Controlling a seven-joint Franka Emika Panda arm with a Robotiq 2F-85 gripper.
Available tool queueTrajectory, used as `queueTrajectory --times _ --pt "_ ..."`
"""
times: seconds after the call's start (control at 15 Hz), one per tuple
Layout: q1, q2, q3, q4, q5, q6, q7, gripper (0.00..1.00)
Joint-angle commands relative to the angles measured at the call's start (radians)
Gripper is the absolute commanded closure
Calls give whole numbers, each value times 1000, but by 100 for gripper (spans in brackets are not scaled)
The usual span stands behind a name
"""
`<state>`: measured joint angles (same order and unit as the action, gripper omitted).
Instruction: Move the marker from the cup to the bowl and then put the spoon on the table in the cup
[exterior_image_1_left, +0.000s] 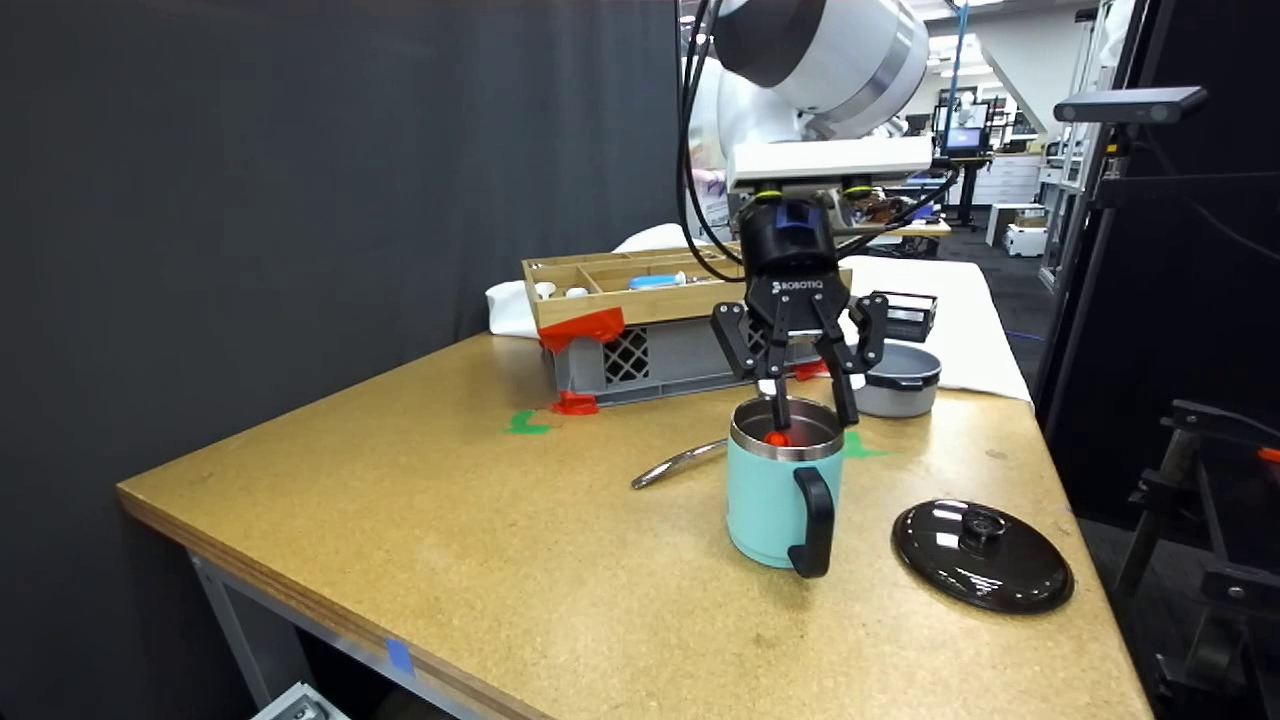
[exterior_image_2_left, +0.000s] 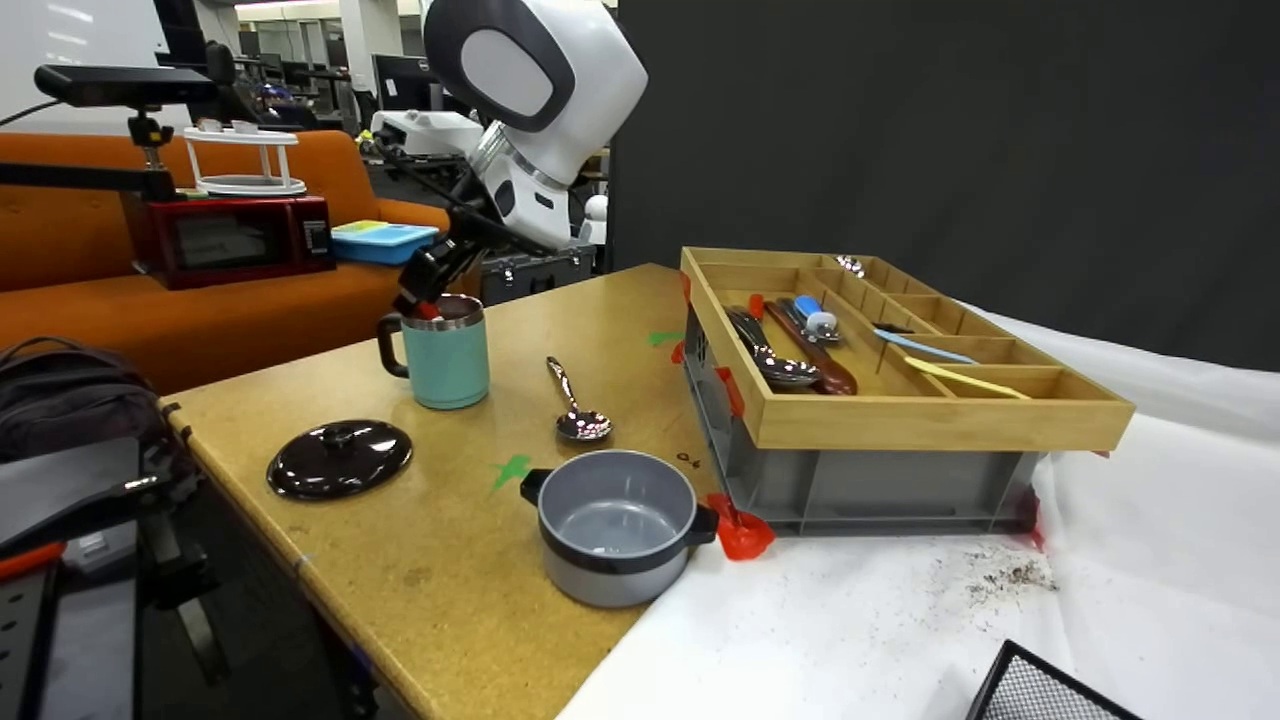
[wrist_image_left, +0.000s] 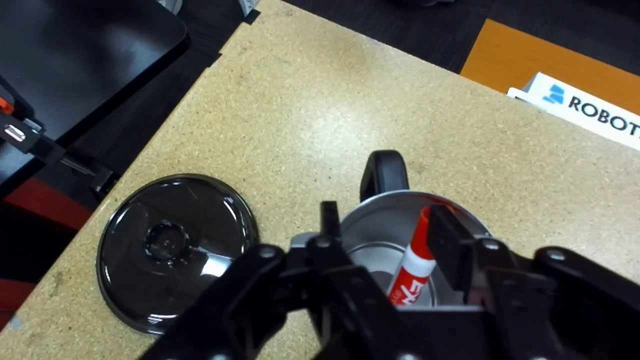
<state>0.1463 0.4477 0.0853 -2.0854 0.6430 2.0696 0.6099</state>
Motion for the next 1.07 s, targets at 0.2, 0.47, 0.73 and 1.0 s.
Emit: queueTrajectory --times 0.2,0.47,0.73,1.0 --pt "15 -3 10 -2 27 -1 40 49" --pt "12 -18 10 -22 46 0 60 58" --pt "4 -39 4 -52 85 5 51 36" --pt "-9 -73 -6 -90 122 0 43 36"
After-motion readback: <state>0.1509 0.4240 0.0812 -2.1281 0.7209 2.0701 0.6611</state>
